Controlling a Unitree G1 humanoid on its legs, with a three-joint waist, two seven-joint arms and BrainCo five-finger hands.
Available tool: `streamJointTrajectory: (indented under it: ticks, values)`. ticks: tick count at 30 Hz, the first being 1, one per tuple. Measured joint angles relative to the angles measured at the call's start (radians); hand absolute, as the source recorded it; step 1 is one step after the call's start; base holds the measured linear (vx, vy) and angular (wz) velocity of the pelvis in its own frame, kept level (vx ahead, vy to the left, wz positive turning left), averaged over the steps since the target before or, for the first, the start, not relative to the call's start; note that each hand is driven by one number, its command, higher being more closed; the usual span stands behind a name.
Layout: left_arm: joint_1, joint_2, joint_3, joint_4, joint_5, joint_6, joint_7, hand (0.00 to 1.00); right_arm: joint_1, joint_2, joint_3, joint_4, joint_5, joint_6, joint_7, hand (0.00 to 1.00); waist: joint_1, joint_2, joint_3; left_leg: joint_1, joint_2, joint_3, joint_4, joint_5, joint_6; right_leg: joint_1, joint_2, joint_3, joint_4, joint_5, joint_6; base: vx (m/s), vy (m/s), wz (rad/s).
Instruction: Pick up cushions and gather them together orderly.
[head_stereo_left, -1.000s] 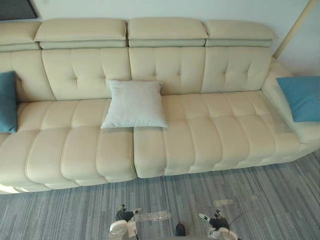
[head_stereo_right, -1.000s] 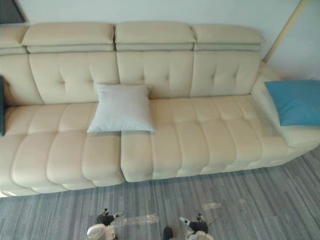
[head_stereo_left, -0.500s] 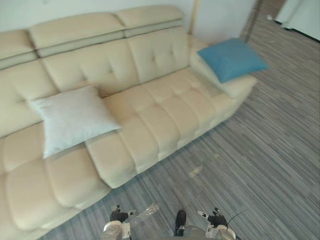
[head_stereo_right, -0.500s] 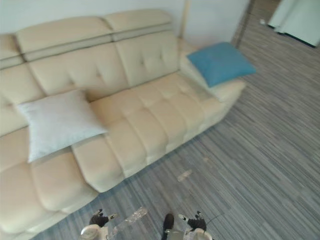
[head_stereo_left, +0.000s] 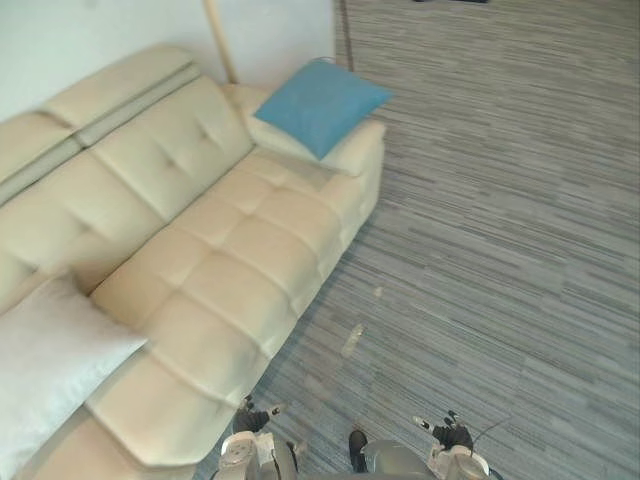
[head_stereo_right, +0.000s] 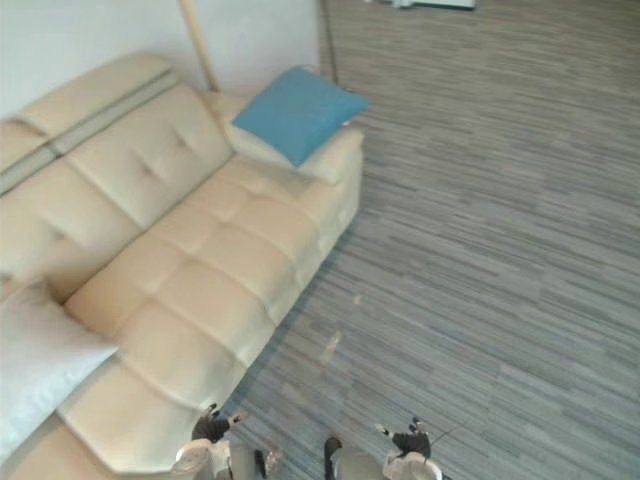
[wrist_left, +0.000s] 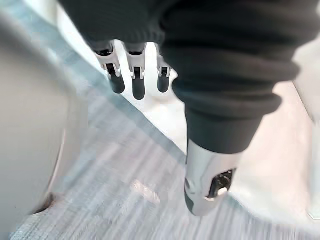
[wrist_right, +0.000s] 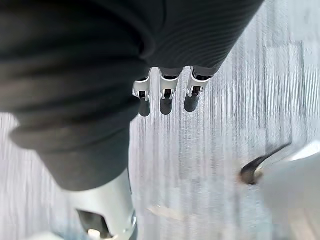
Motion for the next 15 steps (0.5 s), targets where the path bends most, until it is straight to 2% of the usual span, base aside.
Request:
streamJointTrajectory:
  ticks: [1, 2, 3, 4, 6, 7, 8, 9, 10, 11, 12, 13, 14, 15]
  values:
    - [0.004, 0.002, 0.004, 0.001, 0.000, 0.000, 0.000, 0.00, 0.004, 0.001, 0.007, -0.004, 0.000, 0.001, -0.001, 0.00, 0.000, 0.003, -0.011, 0.000, 0.004, 0.008, -0.020, 0.010, -0.003, -0.001, 0.022, 0.038, 0.022, -0.027, 0.004, 0.35, 0.328, -1.56]
    - [0.006, 0.000, 0.014, -0.002, -0.001, 0.000, 0.000, 0.00, 0.022, 0.004, 0.015, -0.005, 0.000, 0.001, -0.001, 0.00, 0.003, -0.003, -0.021, 0.018, 0.003, 0.024, -0.013, 0.032, -0.031, -0.002, 0.029, 0.074, 0.052, -0.056, 0.014, 0.32, 0.285, -1.43]
    - [0.008, 0.009, 0.021, 0.001, 0.000, 0.002, 0.000, 0.00, 0.032, 0.005, 0.037, -0.008, 0.000, 0.001, 0.000, 0.00, 0.002, -0.032, -0.036, 0.054, -0.004, 0.092, -0.024, 0.016, -0.023, -0.003, 0.008, 0.102, 0.087, -0.096, 0.048, 0.35, 0.253, -1.39]
    - [0.010, 0.016, 0.022, 0.002, 0.000, 0.002, 0.000, 0.00, 0.047, 0.008, 0.045, -0.009, 0.000, 0.001, 0.003, 0.00, 0.001, -0.055, -0.035, 0.096, -0.013, 0.149, -0.035, -0.006, -0.008, -0.011, -0.024, 0.089, 0.150, -0.117, 0.113, 0.36, 0.223, -1.24]
    - [0.008, 0.027, 0.014, 0.007, -0.001, 0.004, 0.002, 0.00, 0.055, 0.019, 0.036, -0.011, 0.001, 0.003, 0.006, 0.00, 0.001, -0.069, -0.036, 0.159, -0.015, 0.227, -0.033, -0.024, 0.013, -0.054, -0.031, 0.051, 0.282, -0.094, 0.196, 0.37, 0.234, -1.07]
    - [0.010, 0.030, 0.005, 0.012, -0.001, 0.004, 0.002, 0.00, 0.055, 0.019, 0.035, -0.011, 0.001, 0.003, 0.007, 0.00, 0.001, -0.063, -0.032, 0.193, -0.012, 0.242, -0.044, -0.026, 0.017, -0.072, -0.033, 0.020, 0.331, -0.079, 0.220, 0.31, 0.182, -1.01]
    - [0.013, 0.033, -0.005, 0.023, -0.002, 0.004, 0.003, 0.00, 0.053, 0.015, 0.033, -0.009, 0.000, 0.003, 0.009, 0.00, 0.000, -0.051, -0.028, 0.254, -0.012, 0.266, -0.072, -0.030, 0.024, -0.091, -0.056, -0.060, 0.390, -0.080, 0.205, 0.31, 0.170, -0.89]
    - [0.005, 0.033, -0.004, 0.033, -0.002, 0.005, 0.004, 0.00, 0.044, 0.015, 0.032, -0.006, 0.000, 0.003, 0.011, 0.00, 0.000, -0.047, -0.028, 0.315, -0.010, 0.293, -0.116, -0.032, 0.027, -0.098, -0.076, -0.121, 0.402, -0.103, 0.167, 0.33, 0.163, -0.81]
    - [0.003, 0.033, -0.004, 0.037, -0.003, 0.005, 0.004, 0.00, 0.040, 0.016, 0.032, -0.003, 0.001, 0.003, 0.013, 0.00, 0.000, -0.044, -0.030, 0.347, -0.006, 0.302, -0.151, -0.033, 0.029, -0.109, -0.086, -0.159, 0.394, -0.115, 0.149, 0.41, 0.123, -0.74]
    - [-0.017, 0.041, -0.007, 0.052, -0.008, 0.006, 0.004, 0.00, 0.025, 0.021, 0.026, 0.000, 0.001, 0.003, 0.016, 0.00, -0.003, -0.035, -0.027, 0.395, 0.010, 0.302, -0.229, -0.033, 0.029, -0.165, -0.096, -0.251, 0.348, -0.127, 0.133, 0.34, 0.048, -0.52]
    - [-0.024, 0.045, -0.013, 0.056, -0.010, 0.006, 0.004, 0.00, 0.017, 0.021, 0.024, 0.004, 0.001, 0.003, 0.017, 0.00, -0.005, -0.034, -0.026, 0.404, 0.016, 0.301, -0.248, -0.033, 0.029, -0.185, -0.096, -0.275, 0.320, -0.123, 0.128, 0.43, 0.001, -0.48]
    - [-0.039, 0.057, -0.029, 0.067, -0.011, 0.006, 0.004, 0.00, -0.001, 0.021, 0.006, 0.017, 0.001, 0.003, 0.018, 0.00, -0.010, -0.033, -0.023, 0.421, 0.024, 0.300, -0.280, -0.033, 0.028, -0.225, -0.094, -0.316, 0.240, -0.099, 0.104, 0.23, -0.025, -0.23]
    - [-0.045, 0.059, -0.031, 0.072, -0.011, 0.007, 0.004, 0.00, -0.003, 0.021, -0.001, 0.020, 0.001, 0.003, 0.018, 0.00, -0.011, -0.033, -0.021, 0.425, 0.025, 0.300, -0.284, -0.033, 0.028, -0.233, -0.094, -0.323, 0.217, -0.087, 0.096, 0.44, -0.096, -0.24]
    - [-0.054, 0.062, -0.045, 0.081, -0.010, 0.009, 0.004, 0.00, -0.002, 0.016, -0.021, 0.019, 0.003, 0.002, 0.017, 0.00, -0.017, -0.034, -0.019, 0.443, 0.027, 0.289, -0.285, -0.033, 0.028, -0.247, -0.088, -0.322, 0.067, 0.005, 0.078, 0.50, -0.145, -0.02]
